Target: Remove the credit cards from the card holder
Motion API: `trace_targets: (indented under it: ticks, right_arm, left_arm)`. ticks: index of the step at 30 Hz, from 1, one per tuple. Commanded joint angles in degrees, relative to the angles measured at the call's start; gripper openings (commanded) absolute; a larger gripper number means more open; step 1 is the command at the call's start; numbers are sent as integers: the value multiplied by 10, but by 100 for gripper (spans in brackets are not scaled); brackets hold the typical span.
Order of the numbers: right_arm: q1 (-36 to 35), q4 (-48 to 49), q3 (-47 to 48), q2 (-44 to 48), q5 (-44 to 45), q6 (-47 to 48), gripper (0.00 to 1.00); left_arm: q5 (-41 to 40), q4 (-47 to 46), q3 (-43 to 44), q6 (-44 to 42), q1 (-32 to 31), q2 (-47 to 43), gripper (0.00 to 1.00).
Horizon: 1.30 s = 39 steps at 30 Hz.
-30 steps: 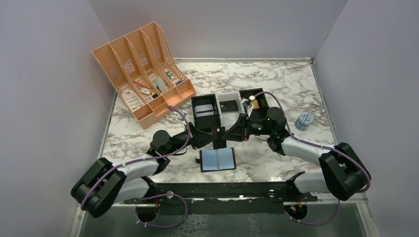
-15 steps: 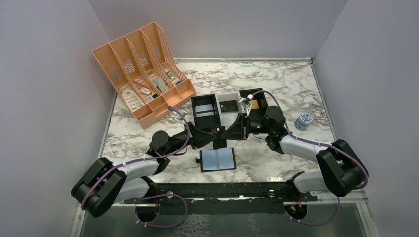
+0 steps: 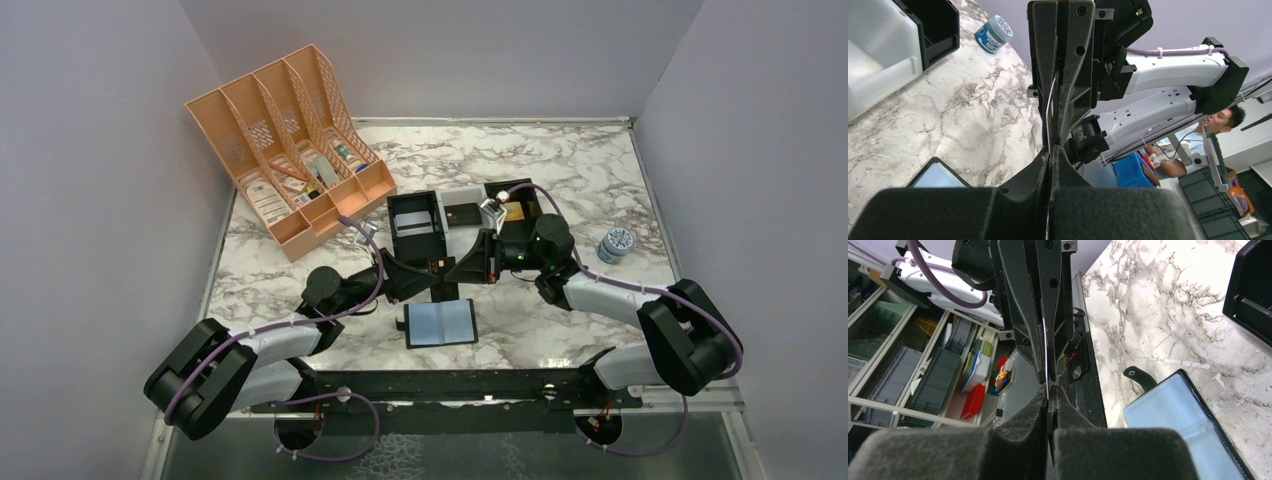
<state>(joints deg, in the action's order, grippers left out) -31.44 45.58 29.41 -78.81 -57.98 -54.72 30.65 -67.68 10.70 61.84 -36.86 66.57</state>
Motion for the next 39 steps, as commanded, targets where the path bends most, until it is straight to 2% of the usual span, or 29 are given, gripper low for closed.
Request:
trace_targets:
  ticks: [1, 6, 8, 15, 21, 24, 32, 36, 39]
  right_arm:
    - [-4, -2, 0, 12, 5, 9, 1]
    - [-4, -22, 3, 19, 11, 21, 1]
    - [-4, -22, 3, 20, 11, 20, 1]
    - [-4, -63, 8, 34, 28, 43, 1]
    - [-4, -144, 17, 59, 67, 99, 1]
    - [-3, -192, 19, 82, 94, 128, 1]
    - [-4, -270, 28, 123, 151, 186, 1]
    - [-4, -374, 65, 159, 270, 283, 1]
    - [-4, -409, 85, 181, 374, 344, 1]
  left_arm:
    - [8, -24, -8, -6, 0, -3, 0]
    - [9, -23, -8, -8, 0, -5, 0]
    - [9, -24, -8, -8, 0, -6, 5]
    - [11, -20, -10, -13, 0, -10, 37]
    - [-17, 49, -10, -33, 1, -43, 83]
    - [-44, 130, -4, -59, 1, -80, 98]
    - [-104, 295, 11, -98, 2, -154, 99]
    - [-155, 381, 21, -117, 2, -177, 99]
    - [-189, 456, 37, -136, 2, -188, 99]
